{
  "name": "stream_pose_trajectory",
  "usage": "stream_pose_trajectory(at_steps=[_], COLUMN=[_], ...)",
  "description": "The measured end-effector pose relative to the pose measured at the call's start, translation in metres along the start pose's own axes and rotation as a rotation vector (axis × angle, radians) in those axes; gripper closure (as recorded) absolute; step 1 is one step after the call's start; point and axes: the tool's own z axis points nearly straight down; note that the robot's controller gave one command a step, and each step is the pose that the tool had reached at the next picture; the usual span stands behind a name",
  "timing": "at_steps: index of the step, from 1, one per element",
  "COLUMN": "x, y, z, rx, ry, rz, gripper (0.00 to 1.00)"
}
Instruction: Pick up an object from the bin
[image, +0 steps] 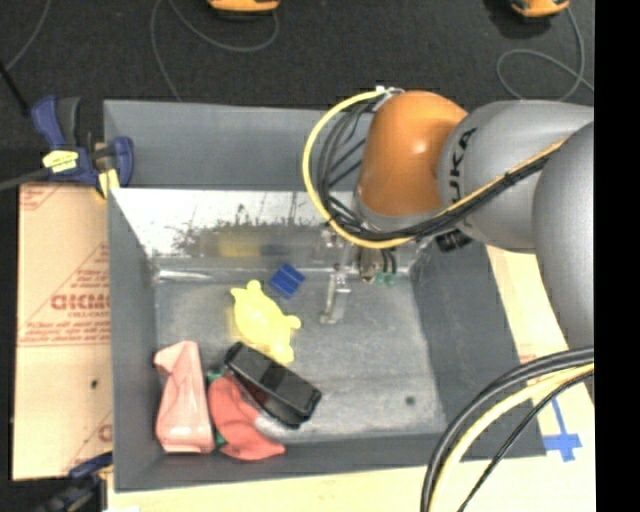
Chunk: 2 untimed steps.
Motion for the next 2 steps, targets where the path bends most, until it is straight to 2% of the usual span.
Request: stream_pose_trajectory(at_steps=[1, 2], x=[0.026, 0.008], y=[0.021, 0.054], z=[0.003, 0.026], rx=[-0.001, -0.002], ry=[0.0, -0.007], rz=[-0.04, 0.056], gripper=[0.0, 0.0])
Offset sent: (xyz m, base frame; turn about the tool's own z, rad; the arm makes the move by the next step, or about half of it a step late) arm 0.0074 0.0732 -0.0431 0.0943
